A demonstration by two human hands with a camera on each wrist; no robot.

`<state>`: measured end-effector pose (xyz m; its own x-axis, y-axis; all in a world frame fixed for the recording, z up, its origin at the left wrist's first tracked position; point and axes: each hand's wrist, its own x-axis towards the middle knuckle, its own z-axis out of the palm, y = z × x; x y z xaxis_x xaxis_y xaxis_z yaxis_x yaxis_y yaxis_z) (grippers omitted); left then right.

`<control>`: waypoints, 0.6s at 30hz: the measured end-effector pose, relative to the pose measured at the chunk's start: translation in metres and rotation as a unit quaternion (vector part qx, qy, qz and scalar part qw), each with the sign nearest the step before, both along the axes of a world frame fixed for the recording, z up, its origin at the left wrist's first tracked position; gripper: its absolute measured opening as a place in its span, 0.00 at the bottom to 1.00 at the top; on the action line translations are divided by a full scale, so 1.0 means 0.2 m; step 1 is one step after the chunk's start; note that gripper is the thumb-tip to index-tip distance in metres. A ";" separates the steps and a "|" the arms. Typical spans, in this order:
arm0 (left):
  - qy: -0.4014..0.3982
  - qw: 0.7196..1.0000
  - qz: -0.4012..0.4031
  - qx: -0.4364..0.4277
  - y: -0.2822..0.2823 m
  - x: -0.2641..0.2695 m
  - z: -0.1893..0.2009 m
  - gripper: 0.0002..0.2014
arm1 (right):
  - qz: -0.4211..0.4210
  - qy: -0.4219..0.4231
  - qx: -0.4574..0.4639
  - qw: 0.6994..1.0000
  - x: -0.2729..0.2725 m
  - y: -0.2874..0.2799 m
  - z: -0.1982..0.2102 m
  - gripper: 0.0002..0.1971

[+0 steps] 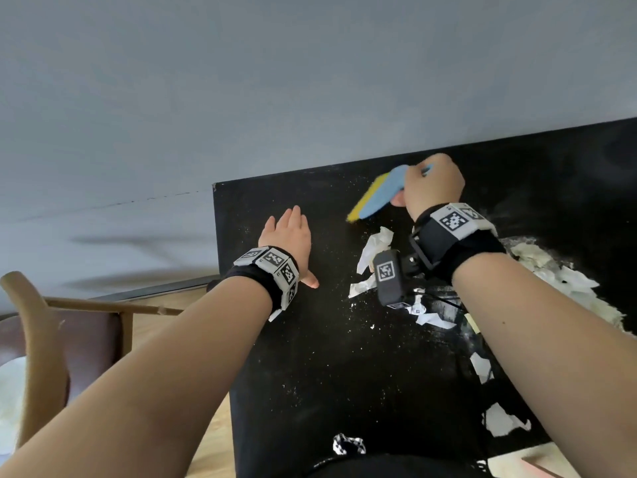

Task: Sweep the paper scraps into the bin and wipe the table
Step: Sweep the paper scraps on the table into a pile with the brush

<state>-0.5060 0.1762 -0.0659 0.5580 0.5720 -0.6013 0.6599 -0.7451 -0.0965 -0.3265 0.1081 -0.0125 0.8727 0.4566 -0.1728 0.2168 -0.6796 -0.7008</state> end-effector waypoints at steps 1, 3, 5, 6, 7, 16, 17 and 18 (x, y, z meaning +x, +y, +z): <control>0.002 1.000 -0.003 0.000 0.01 0.02 0.00 0.64 | 0.014 0.002 0.003 1.000 -0.01 0.04 0.01 0.12; 0.012 1.000 -0.014 0.005 0.02 0.06 -0.01 0.64 | 0.056 0.022 0.010 0.998 -0.05 0.14 -0.01 0.12; 0.026 0.999 -0.024 0.014 0.02 0.08 -0.01 0.65 | 0.079 0.057 0.018 0.995 -0.08 0.21 -0.05 0.11; 0.035 0.999 -0.029 0.019 0.03 0.09 -0.01 0.65 | 0.078 0.065 0.017 0.995 -0.07 0.23 -0.07 0.11; 0.044 0.998 -0.034 0.024 0.03 0.09 -0.01 0.66 | 0.068 0.071 0.012 0.995 -0.05 0.24 -0.08 0.11; 0.050 0.997 -0.037 0.035 0.00 0.09 -0.01 0.66 | -0.073 0.036 -0.054 0.995 0.22 -0.06 -0.08 0.12; 0.044 0.998 -0.031 0.031 0.00 0.08 0.00 0.66 | -0.080 0.032 -0.044 0.995 0.21 -0.08 -0.06 0.12; 0.037 0.999 -0.025 0.029 -0.01 0.07 0.00 0.65 | -0.077 0.026 -0.032 0.996 0.20 -0.09 -0.05 0.11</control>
